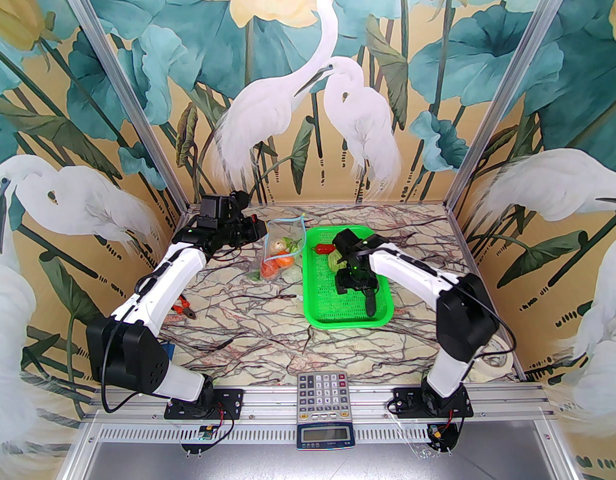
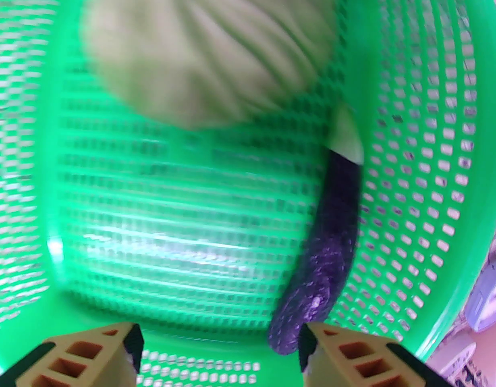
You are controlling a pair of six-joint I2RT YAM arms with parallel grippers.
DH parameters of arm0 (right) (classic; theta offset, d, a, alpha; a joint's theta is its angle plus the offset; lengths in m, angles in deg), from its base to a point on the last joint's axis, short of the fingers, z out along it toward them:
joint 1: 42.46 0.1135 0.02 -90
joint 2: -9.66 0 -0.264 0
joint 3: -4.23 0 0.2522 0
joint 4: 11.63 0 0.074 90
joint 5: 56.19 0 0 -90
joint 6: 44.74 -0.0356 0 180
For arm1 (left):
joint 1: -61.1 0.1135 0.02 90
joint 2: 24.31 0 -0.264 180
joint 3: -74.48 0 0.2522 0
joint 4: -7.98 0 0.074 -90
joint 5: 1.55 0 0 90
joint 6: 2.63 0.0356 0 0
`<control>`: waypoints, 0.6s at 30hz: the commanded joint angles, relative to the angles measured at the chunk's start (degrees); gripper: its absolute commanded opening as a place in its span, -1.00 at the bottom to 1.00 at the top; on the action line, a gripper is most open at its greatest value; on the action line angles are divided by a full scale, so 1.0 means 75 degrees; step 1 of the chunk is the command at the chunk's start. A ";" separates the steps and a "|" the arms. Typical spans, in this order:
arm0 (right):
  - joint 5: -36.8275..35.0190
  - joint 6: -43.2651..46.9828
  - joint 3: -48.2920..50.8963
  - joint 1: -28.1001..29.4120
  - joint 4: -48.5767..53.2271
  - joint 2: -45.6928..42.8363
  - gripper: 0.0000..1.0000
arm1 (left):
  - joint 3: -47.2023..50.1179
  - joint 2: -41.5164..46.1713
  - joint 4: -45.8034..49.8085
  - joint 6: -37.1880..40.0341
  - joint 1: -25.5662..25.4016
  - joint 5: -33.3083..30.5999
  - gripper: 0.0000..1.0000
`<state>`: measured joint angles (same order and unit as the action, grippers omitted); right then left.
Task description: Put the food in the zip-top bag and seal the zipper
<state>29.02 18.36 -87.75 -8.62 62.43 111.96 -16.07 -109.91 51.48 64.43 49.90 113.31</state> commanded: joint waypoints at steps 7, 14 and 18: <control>-0.0555 -0.0317 0.0151 -0.0090 0.0055 0.0668 0.43 | 0.0141 0.0202 0.0026 -0.0005 0.0052 0.0025 -0.99; -0.0529 -0.0515 0.0109 -0.0114 -0.0013 0.1229 0.48 | -0.0029 0.0192 0.0369 0.0260 0.0052 -0.0119 -0.99; -0.0838 -0.0573 0.0006 -0.0103 0.0103 0.1430 0.50 | -0.0142 0.0129 0.0475 0.0337 0.0052 -0.0105 -0.99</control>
<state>23.60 15.61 -87.90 -9.12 63.65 119.59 -15.53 -109.87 53.03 65.46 49.90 113.22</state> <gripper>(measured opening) 0.749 0.047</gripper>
